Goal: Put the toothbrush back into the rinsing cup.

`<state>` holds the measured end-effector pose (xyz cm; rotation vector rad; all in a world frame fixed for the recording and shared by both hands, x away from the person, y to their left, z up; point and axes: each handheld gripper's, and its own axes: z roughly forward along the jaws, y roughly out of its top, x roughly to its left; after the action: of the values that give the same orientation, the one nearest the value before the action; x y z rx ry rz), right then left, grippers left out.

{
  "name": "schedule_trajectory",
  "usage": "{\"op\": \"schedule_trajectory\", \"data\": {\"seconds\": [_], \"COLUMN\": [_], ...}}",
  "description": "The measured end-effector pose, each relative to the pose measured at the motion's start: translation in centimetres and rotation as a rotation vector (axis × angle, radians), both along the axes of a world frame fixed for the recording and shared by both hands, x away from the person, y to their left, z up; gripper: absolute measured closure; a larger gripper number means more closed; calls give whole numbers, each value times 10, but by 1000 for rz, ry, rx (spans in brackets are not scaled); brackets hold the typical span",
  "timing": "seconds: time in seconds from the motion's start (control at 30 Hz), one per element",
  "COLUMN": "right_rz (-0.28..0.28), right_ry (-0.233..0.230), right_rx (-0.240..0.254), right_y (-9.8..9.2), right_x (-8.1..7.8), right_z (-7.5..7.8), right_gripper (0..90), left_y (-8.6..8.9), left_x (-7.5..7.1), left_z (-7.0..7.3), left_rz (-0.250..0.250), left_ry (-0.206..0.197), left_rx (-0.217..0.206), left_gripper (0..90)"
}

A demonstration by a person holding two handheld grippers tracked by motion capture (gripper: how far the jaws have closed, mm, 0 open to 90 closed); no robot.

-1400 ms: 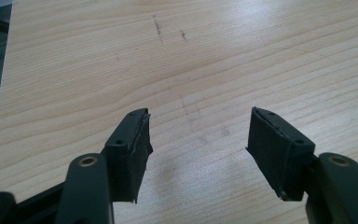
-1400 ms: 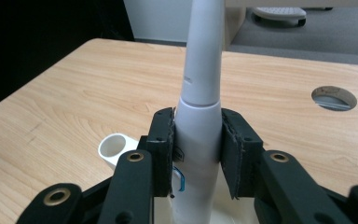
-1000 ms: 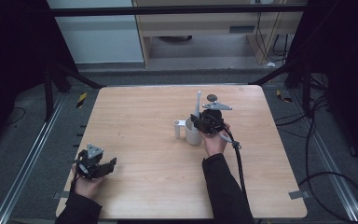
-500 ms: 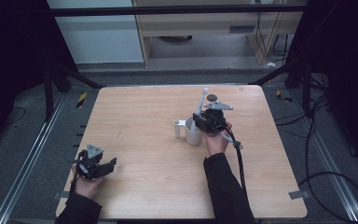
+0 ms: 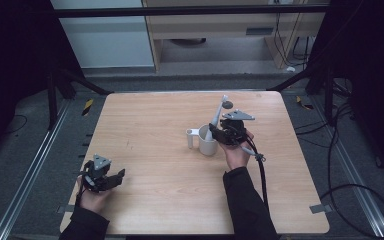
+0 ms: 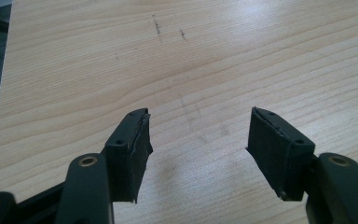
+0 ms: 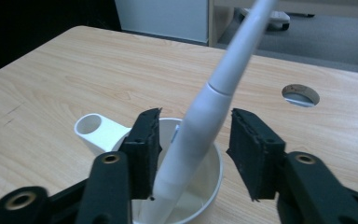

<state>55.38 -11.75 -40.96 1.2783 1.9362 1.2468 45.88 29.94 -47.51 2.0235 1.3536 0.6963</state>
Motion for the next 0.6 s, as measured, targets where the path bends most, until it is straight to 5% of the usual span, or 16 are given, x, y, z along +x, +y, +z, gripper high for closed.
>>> {"op": "schedule_trajectory", "data": {"seconds": [0.17,0.6], "right_rz": [27,68], "right_ry": [-56,-18], "right_rx": [-7,-42], "right_y": [-6,-46], "right_x": [-21,-71], "right_z": [10,-4], "right_gripper": [351,212], "left_y": [0,-1], "left_x": [0,-1], "left_z": [0,0], "left_rz": [2,-8], "left_ry": [0,-5], "left_rx": [-2,-1], "left_gripper": [378,373]}}
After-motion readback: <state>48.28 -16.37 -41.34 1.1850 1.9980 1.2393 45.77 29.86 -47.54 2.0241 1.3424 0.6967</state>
